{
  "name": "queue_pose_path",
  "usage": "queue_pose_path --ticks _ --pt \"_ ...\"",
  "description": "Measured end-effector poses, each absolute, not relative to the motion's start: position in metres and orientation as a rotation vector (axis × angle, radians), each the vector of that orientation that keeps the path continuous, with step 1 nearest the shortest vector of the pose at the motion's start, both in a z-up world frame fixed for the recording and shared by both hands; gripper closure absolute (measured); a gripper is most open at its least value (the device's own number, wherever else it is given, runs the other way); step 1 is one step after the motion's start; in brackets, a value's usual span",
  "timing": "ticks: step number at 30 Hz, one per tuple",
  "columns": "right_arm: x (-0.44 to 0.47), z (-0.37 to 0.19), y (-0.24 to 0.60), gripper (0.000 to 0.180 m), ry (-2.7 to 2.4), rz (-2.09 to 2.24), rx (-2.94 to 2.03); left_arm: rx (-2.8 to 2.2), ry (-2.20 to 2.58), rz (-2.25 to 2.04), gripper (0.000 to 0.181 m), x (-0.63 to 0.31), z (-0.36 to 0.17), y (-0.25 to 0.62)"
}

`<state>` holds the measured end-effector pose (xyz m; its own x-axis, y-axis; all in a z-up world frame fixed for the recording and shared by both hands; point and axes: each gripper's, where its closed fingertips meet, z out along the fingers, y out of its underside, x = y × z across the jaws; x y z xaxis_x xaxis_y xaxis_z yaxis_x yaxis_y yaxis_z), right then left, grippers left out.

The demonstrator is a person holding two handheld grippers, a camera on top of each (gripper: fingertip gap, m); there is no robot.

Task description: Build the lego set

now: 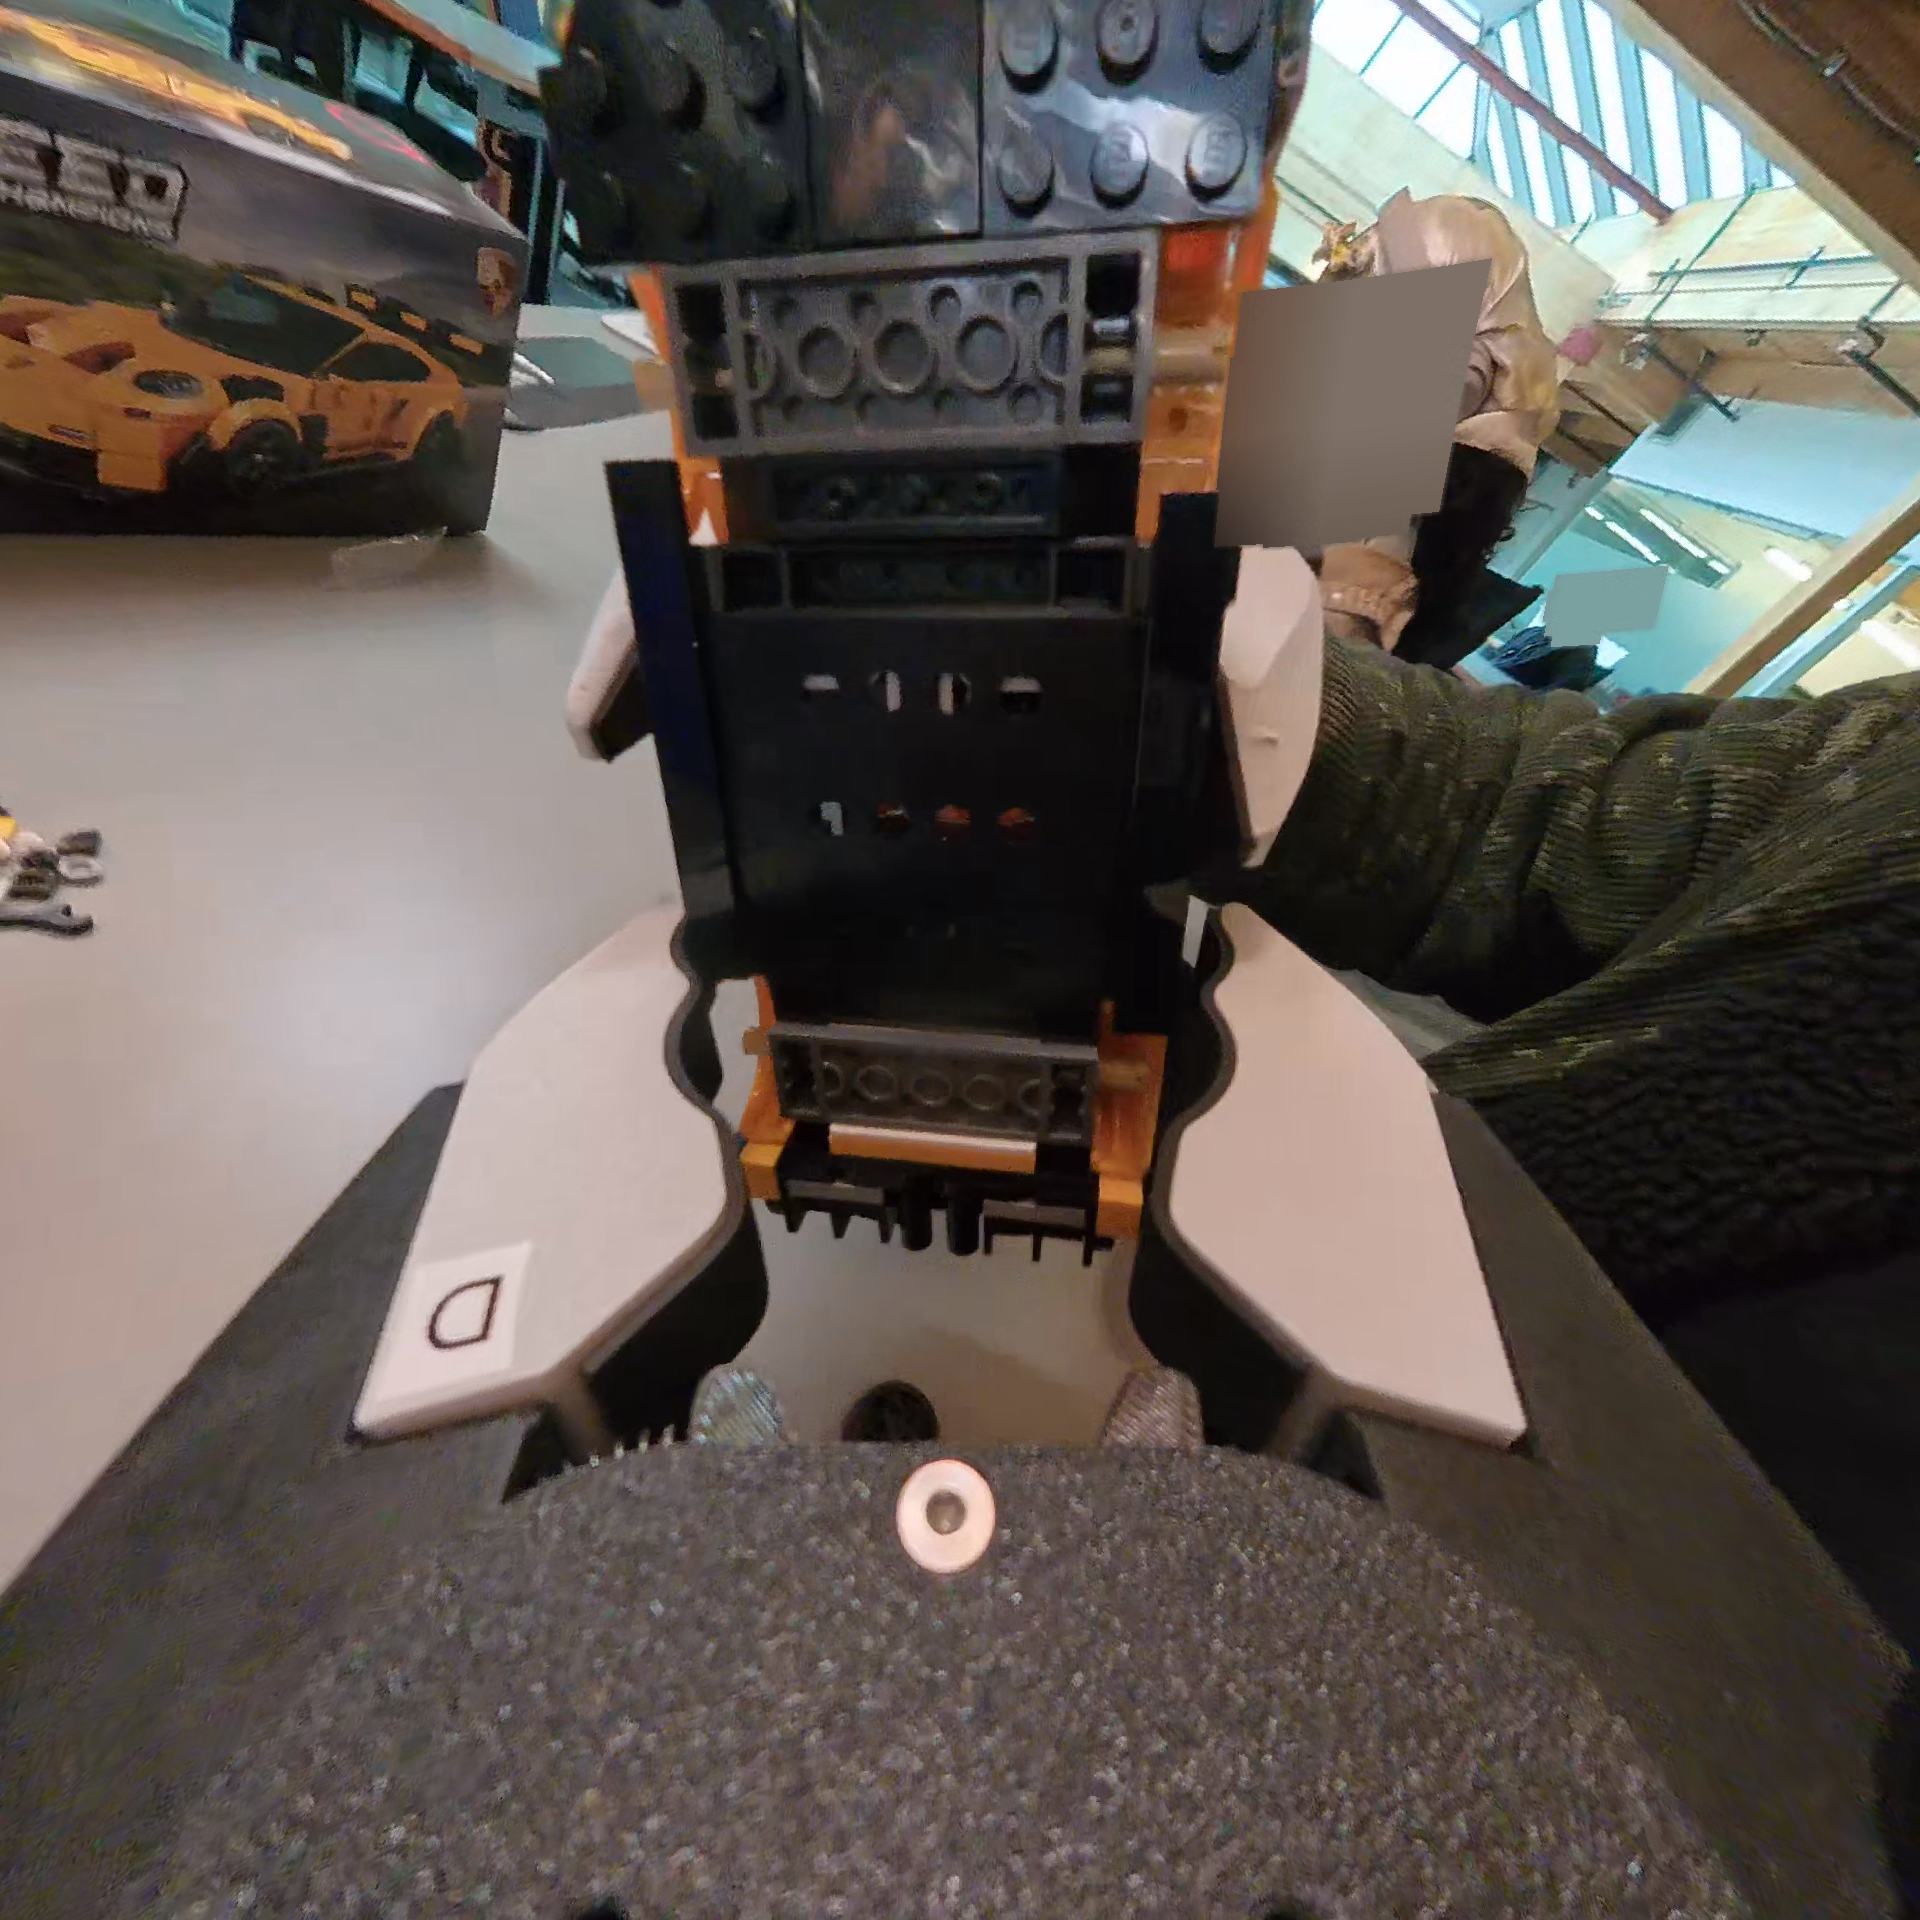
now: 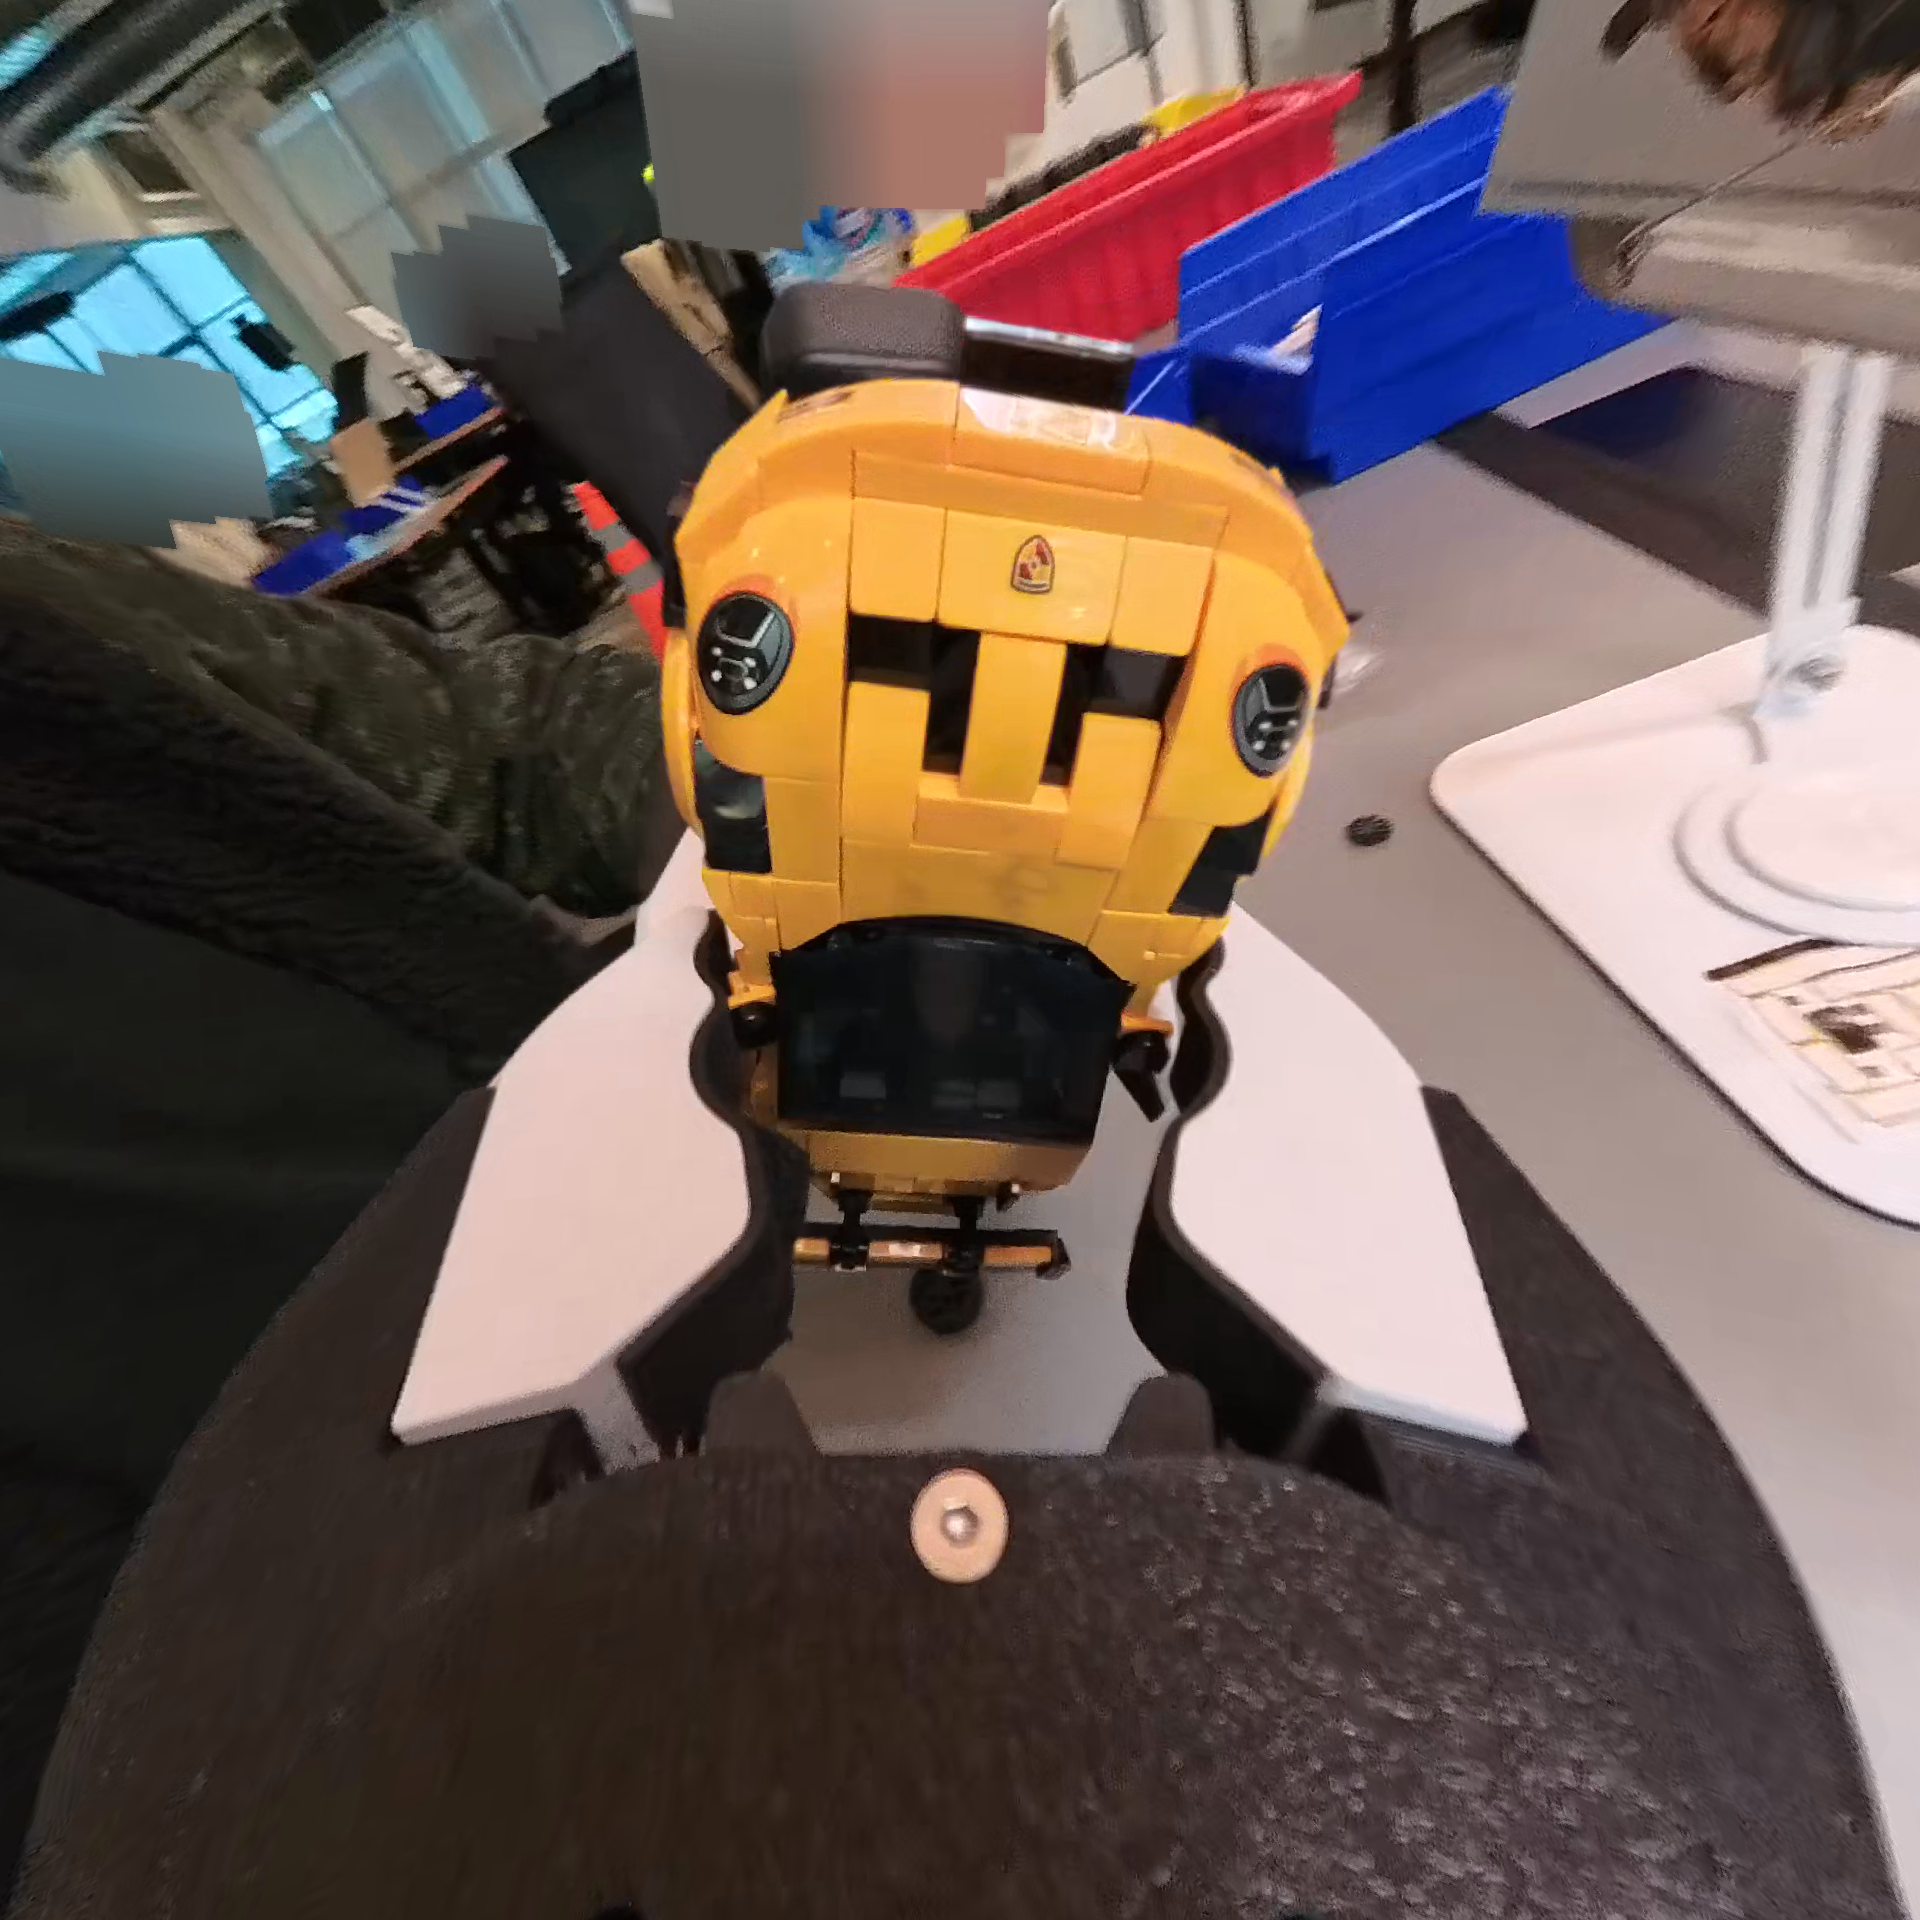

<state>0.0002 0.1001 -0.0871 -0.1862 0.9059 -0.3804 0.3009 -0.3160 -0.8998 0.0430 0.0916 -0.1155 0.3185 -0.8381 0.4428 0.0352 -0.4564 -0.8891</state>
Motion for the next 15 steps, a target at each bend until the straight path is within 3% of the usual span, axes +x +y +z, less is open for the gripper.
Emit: queue_pose_path --ticks 9,15 --pt "-0.012 -0.103 0.107 0.098 -1.418 1.866 -1.657 -1.810 0.680 -1.318 0.091 0.016 -0.124 0.079" --pt "-0.021 -0.128 0.112 0.098 -1.324 2.004 -1.779 -1.903 0.629 -1.348 0.100 -0.004 -0.143 0.080"
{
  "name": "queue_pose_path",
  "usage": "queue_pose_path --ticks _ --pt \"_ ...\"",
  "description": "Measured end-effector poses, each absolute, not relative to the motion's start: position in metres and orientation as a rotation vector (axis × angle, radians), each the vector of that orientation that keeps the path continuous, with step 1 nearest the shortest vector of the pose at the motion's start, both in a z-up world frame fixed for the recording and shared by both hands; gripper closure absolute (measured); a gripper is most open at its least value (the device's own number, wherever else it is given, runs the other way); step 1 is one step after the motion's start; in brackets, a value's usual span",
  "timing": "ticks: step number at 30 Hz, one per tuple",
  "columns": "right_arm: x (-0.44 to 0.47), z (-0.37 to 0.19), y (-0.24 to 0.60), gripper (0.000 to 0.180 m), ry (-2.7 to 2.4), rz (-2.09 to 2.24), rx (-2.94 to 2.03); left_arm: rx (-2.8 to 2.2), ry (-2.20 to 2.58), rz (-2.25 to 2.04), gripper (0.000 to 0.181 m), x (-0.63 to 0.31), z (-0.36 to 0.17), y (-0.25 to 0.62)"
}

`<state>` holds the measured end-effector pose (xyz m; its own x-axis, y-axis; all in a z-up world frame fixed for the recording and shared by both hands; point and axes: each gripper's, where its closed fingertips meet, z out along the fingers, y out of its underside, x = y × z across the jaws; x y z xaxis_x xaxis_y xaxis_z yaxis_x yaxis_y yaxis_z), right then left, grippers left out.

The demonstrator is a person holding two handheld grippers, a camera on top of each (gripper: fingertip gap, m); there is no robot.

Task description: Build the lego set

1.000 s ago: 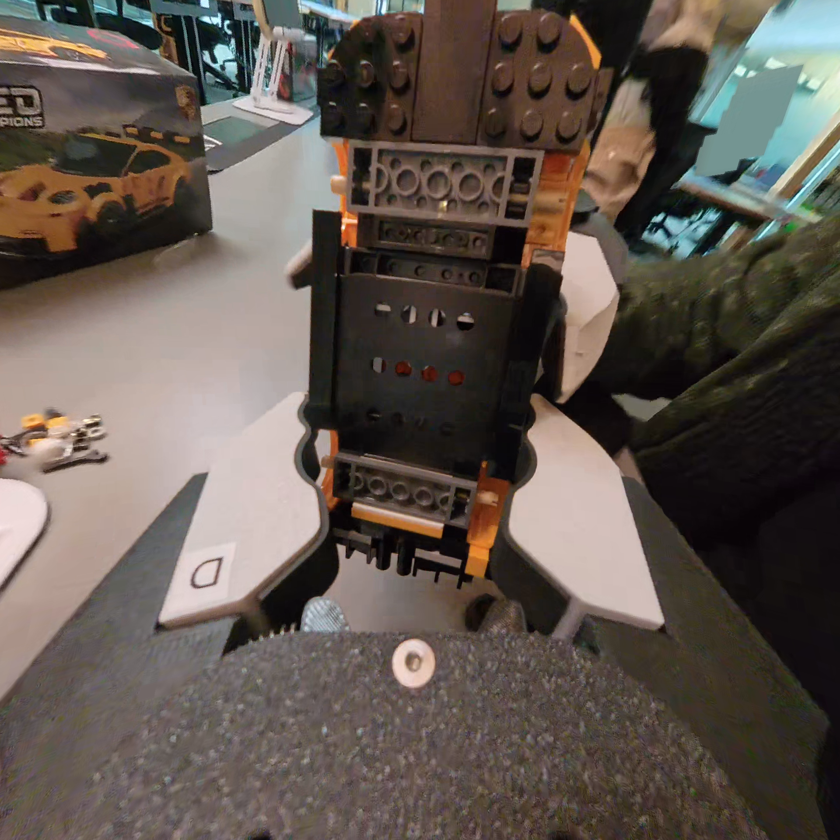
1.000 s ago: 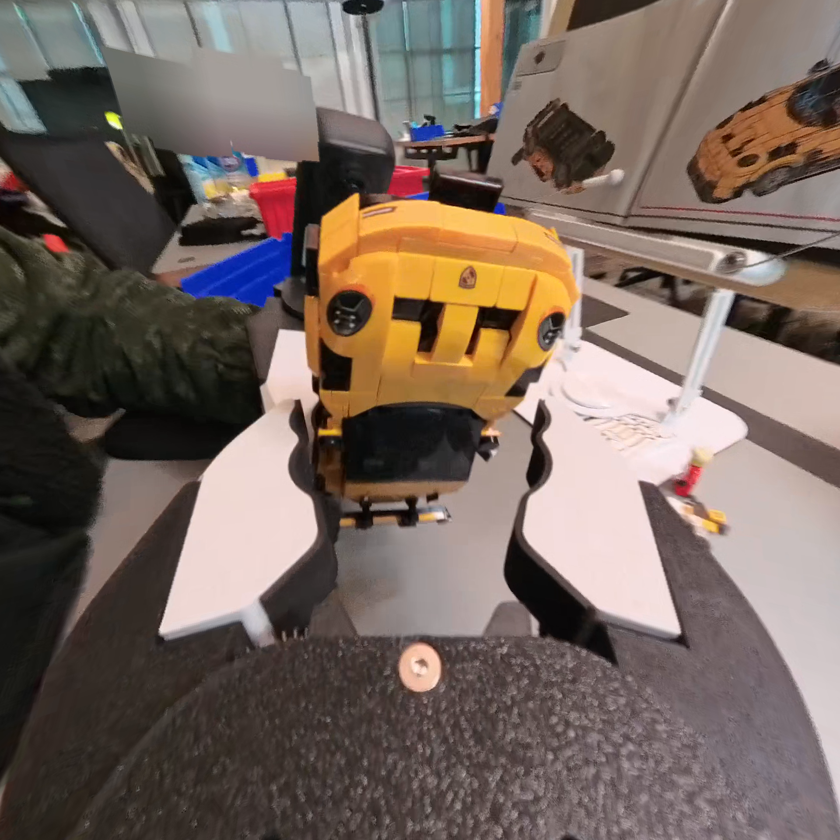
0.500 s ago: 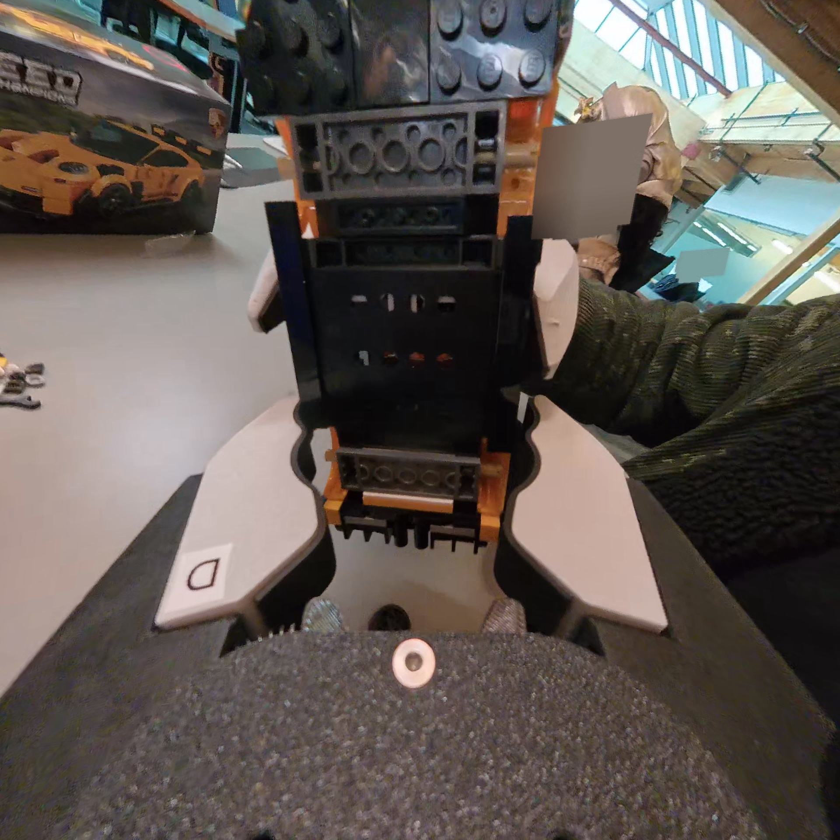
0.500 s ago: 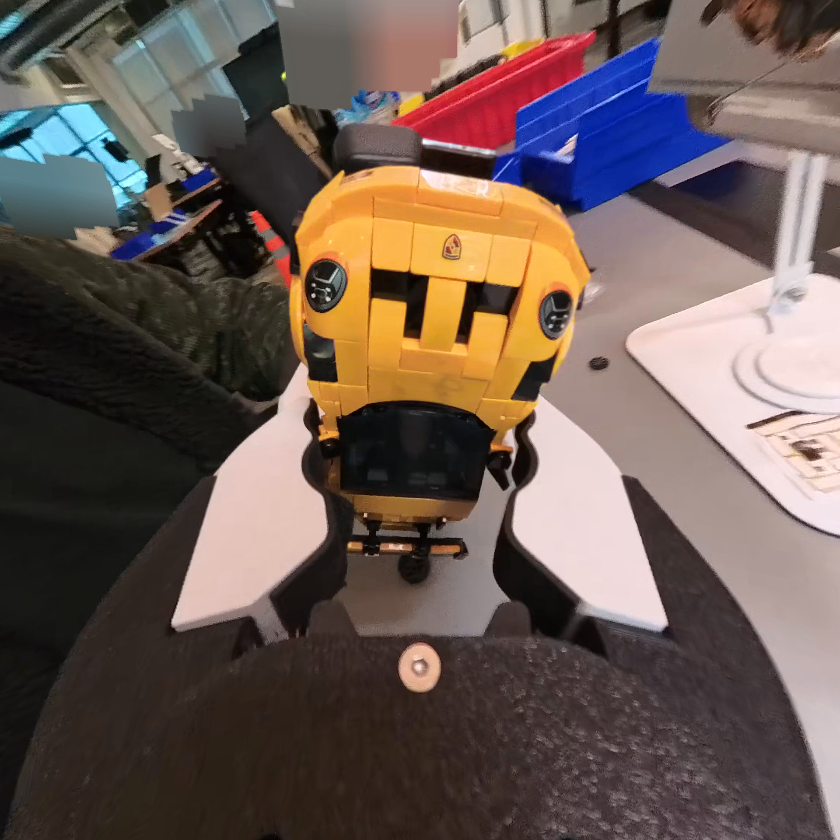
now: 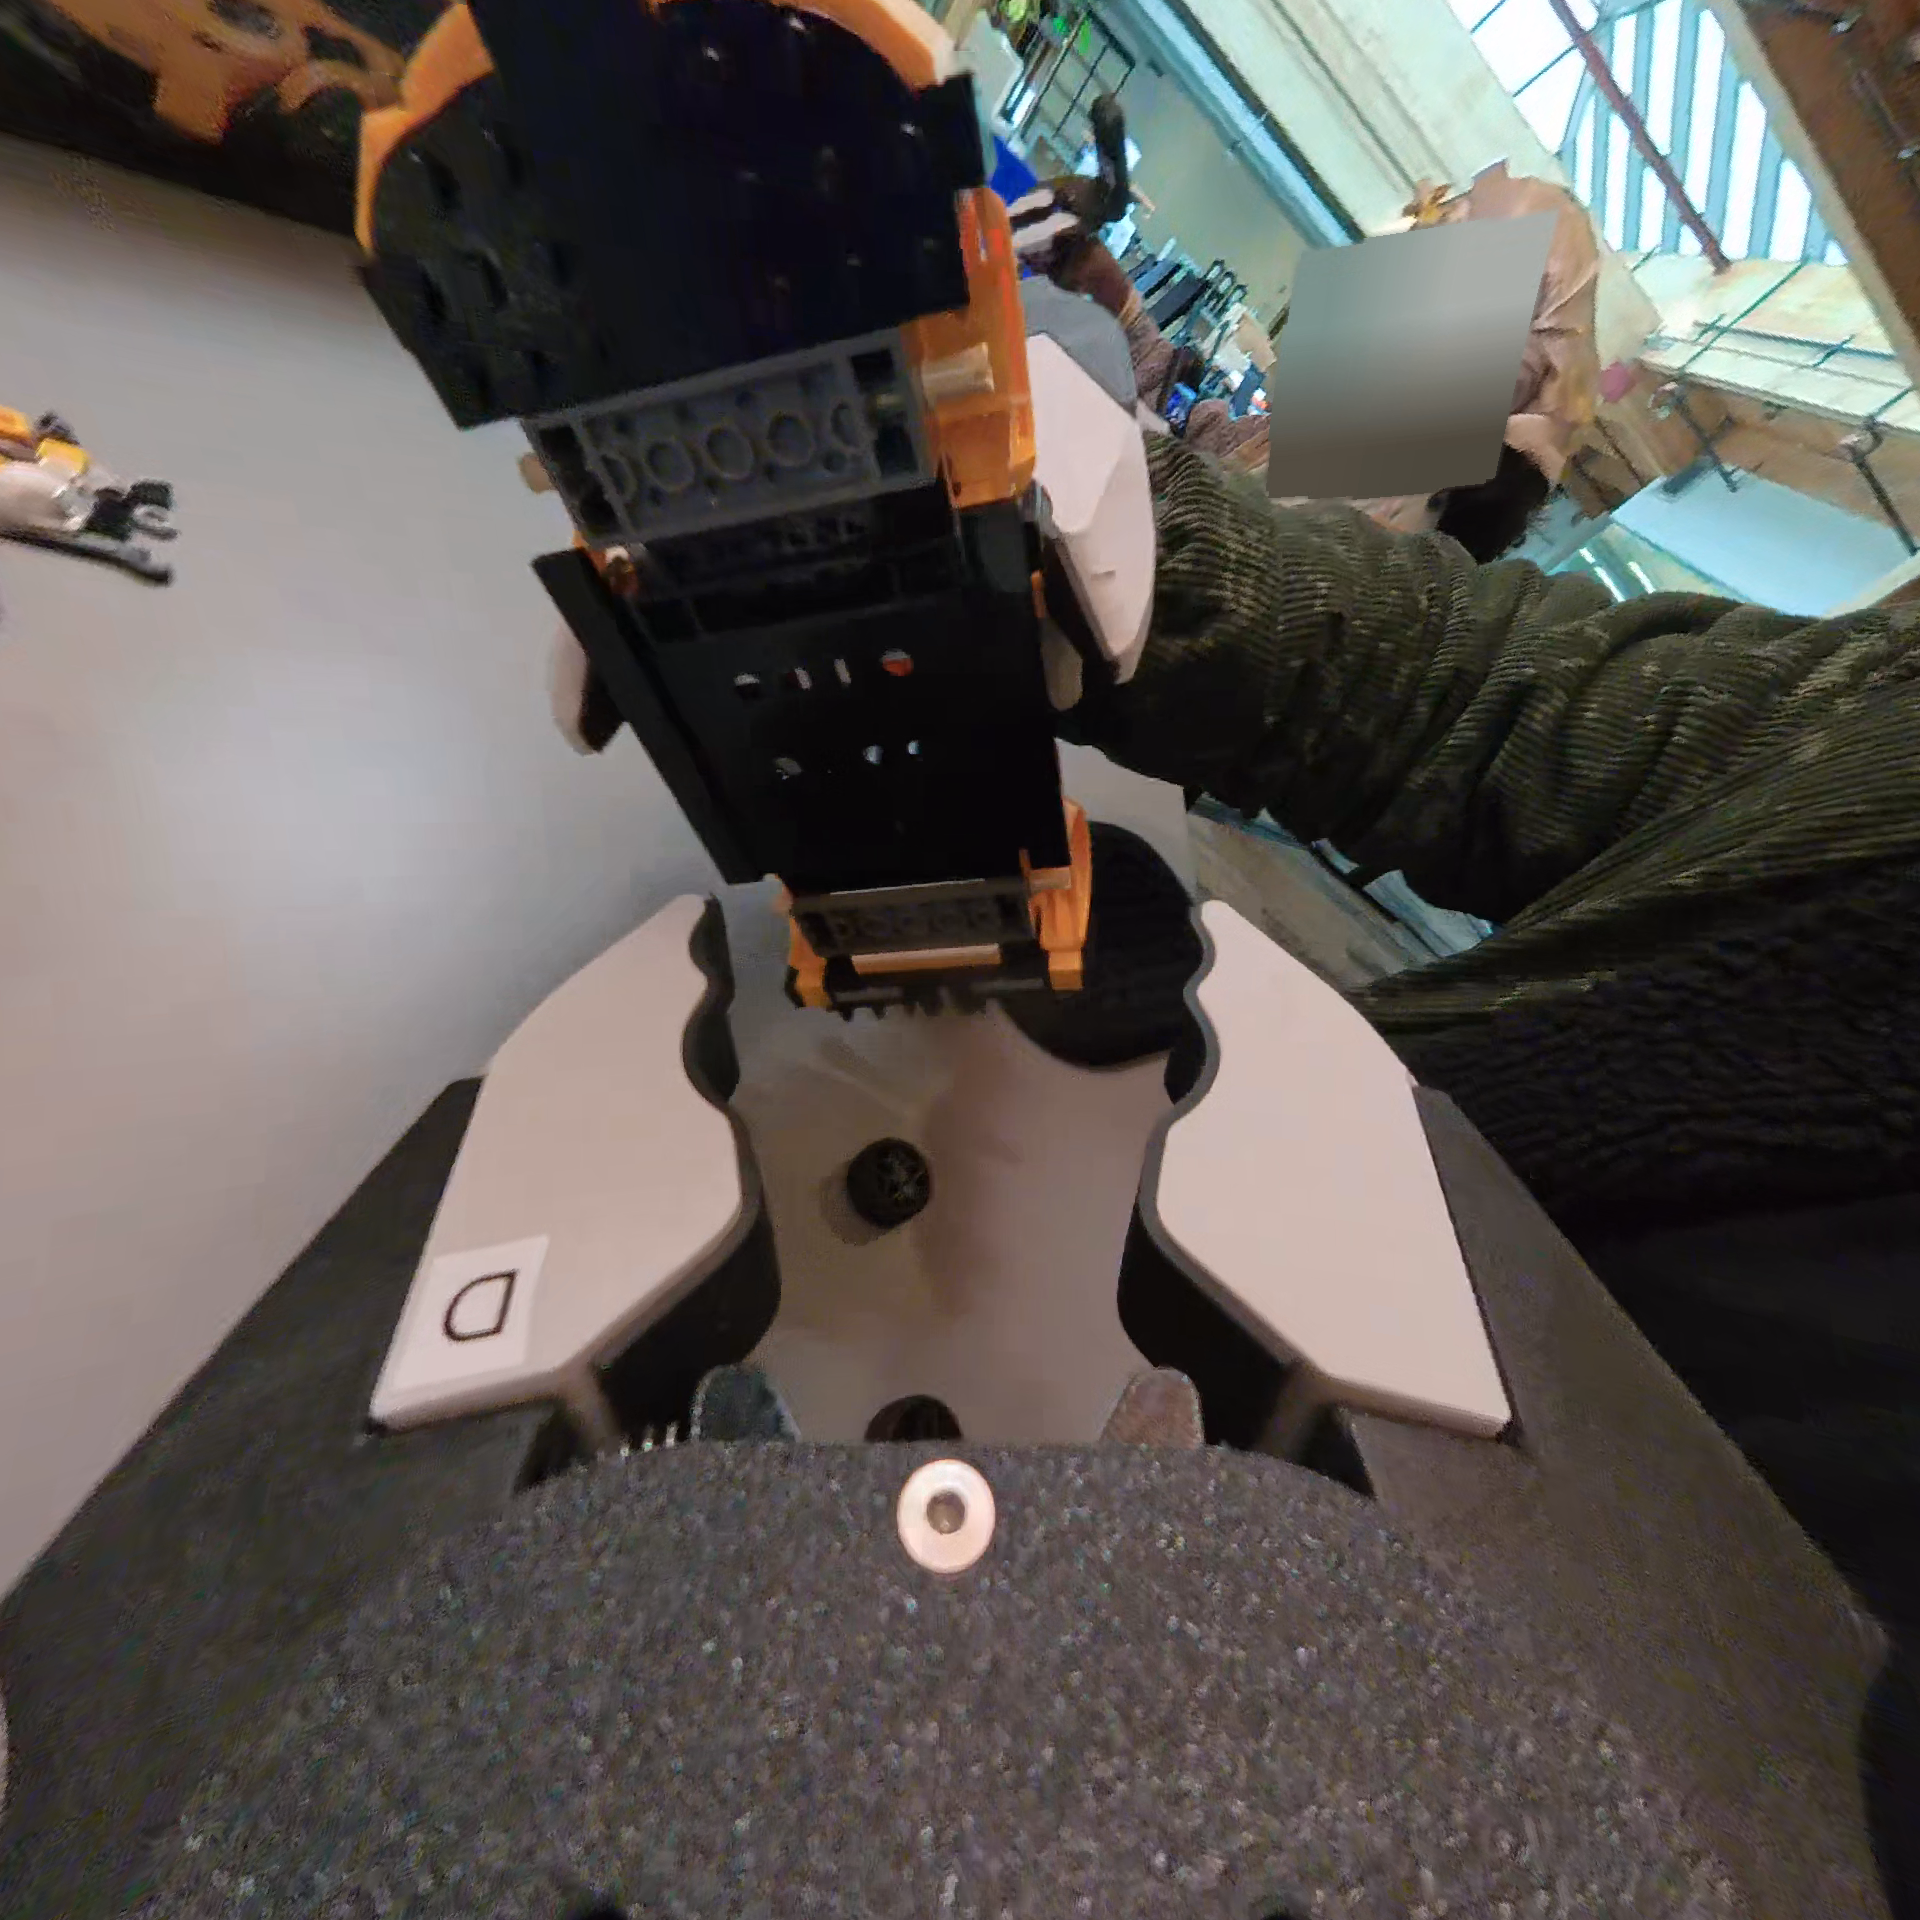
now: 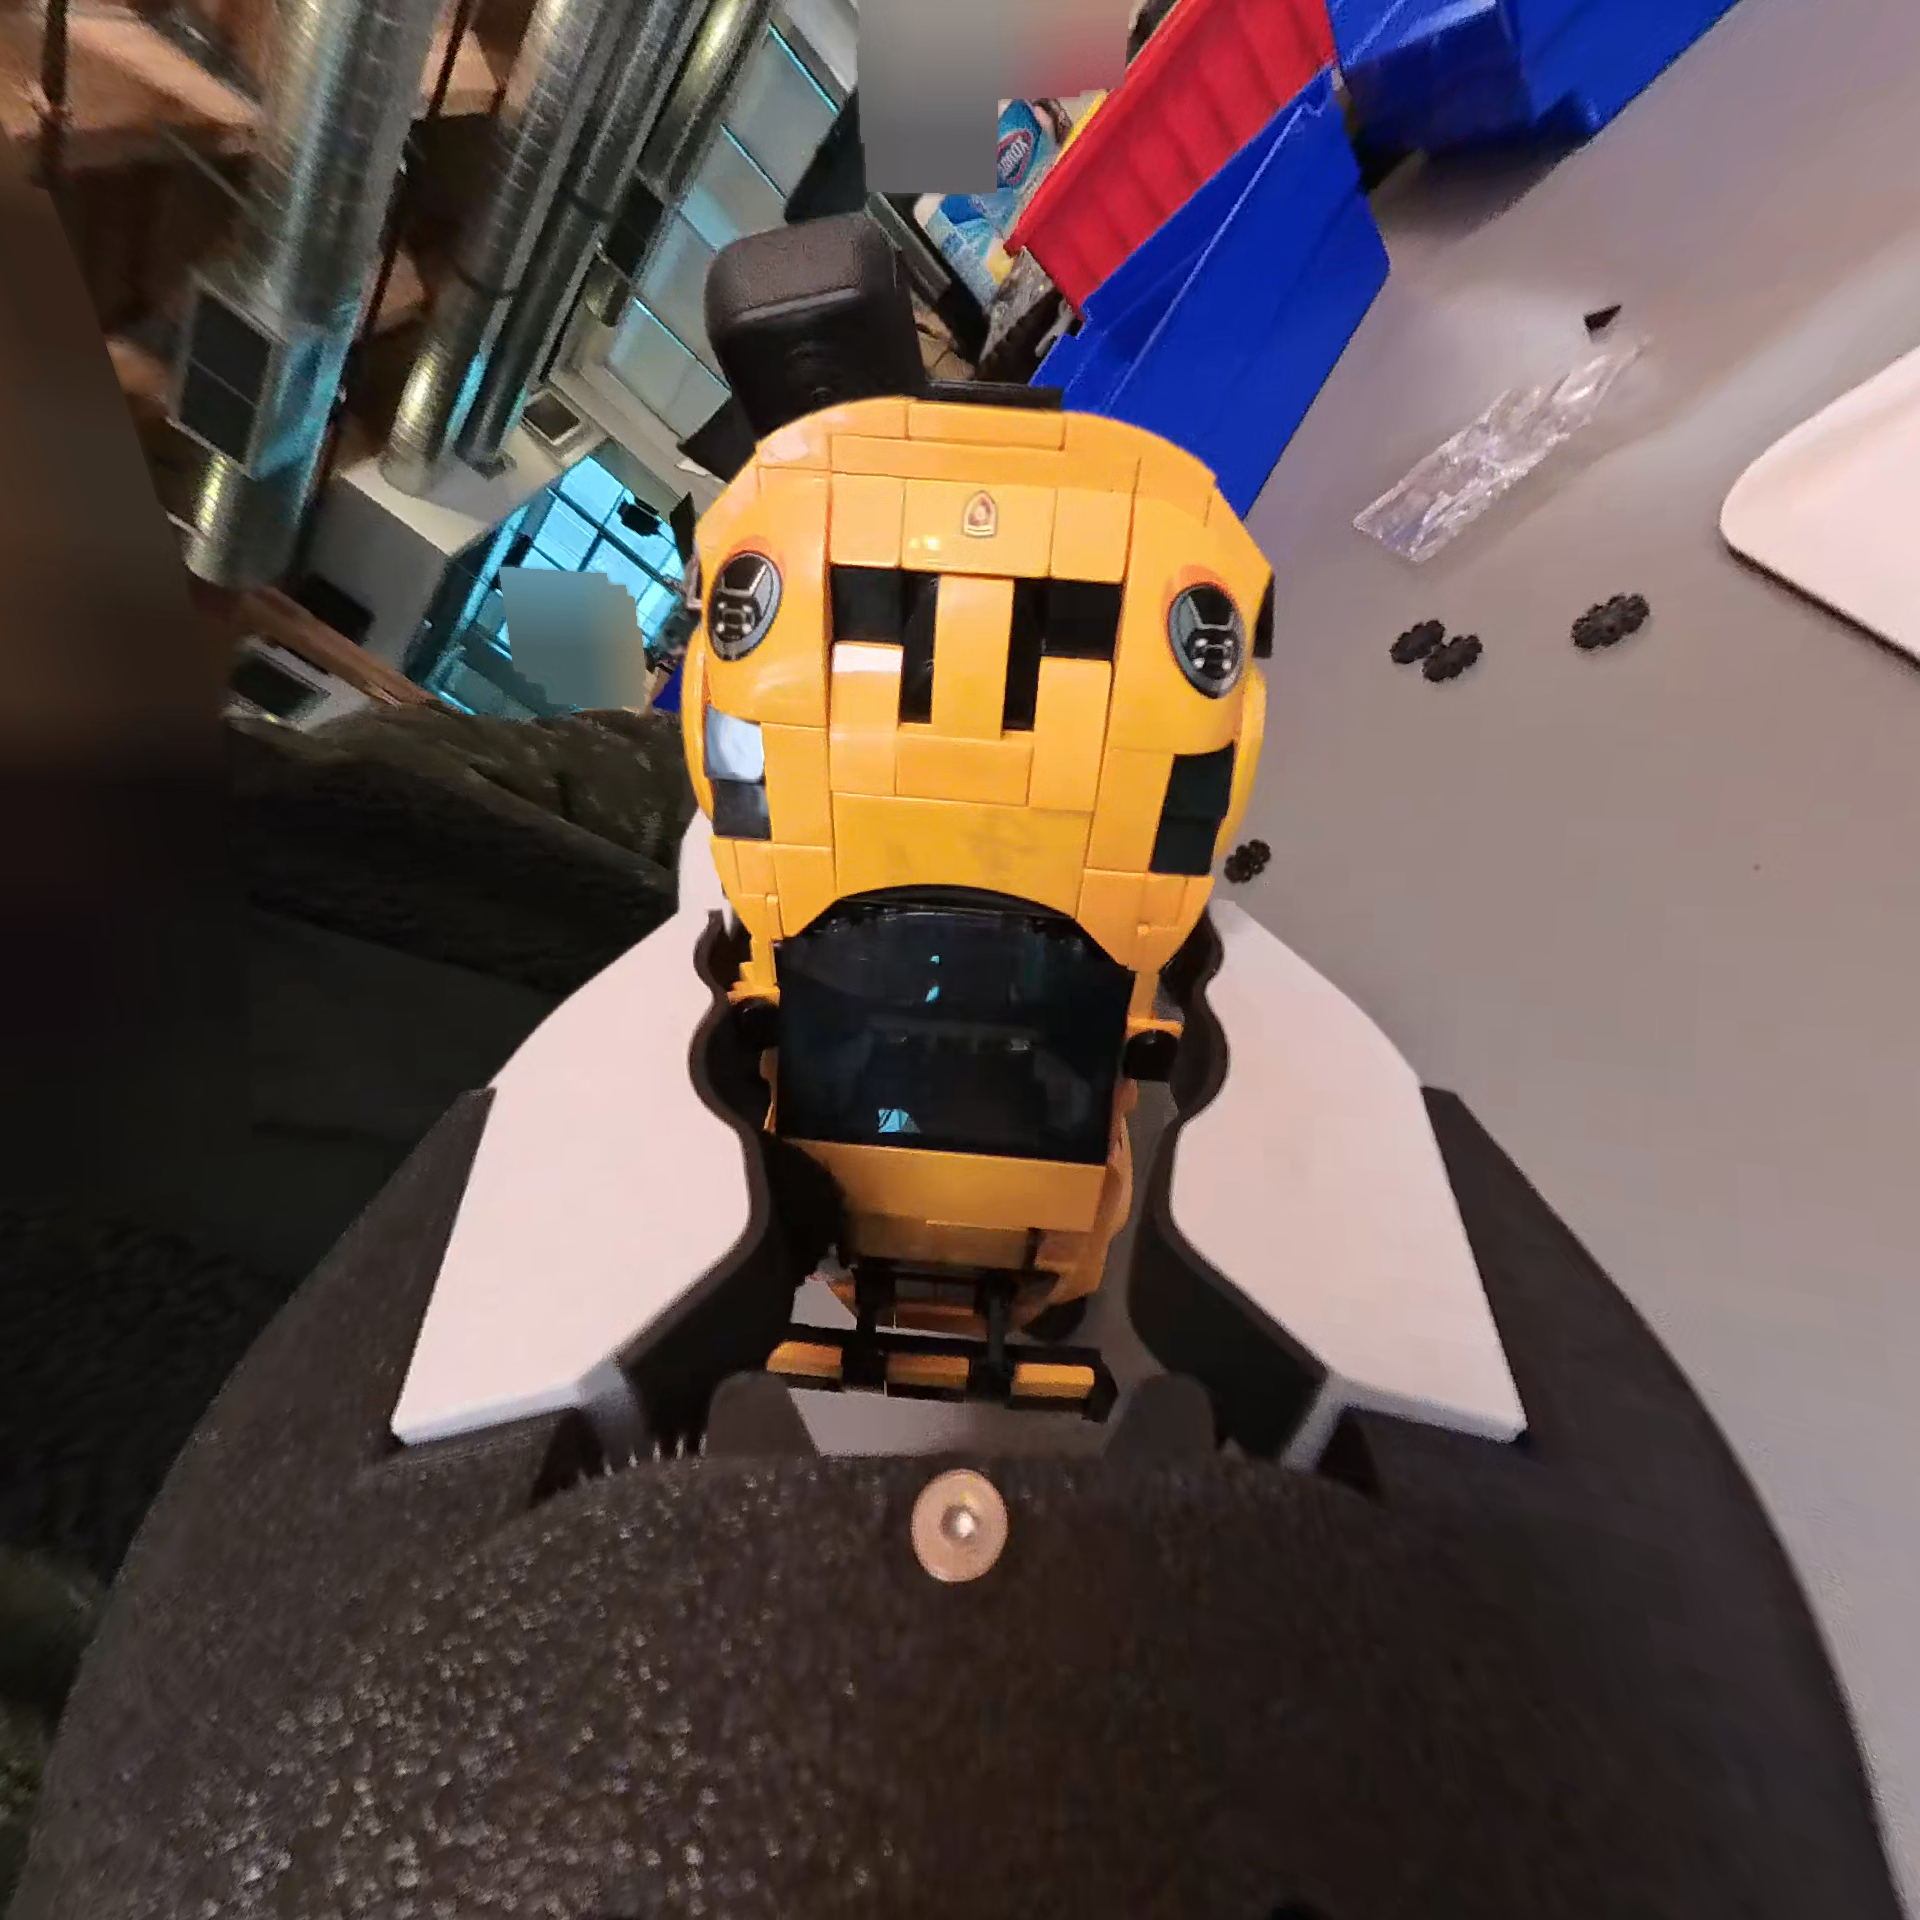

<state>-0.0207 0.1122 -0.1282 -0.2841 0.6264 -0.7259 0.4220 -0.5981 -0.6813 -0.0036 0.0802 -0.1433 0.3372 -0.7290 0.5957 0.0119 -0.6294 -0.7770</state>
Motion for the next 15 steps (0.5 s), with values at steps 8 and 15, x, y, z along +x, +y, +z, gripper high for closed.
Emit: queue_pose_path --ticks 8,15 --pt "-0.021 -0.151 0.116 0.098 -1.358 2.037 -1.917 -1.944 0.627 -1.288 0.107 -0.018 -0.151 0.097" --pt "-0.010 -0.160 0.096 0.098 -1.742 2.056 -1.953 -1.705 1.138 -0.445 0.098 -0.054 -0.147 0.135"
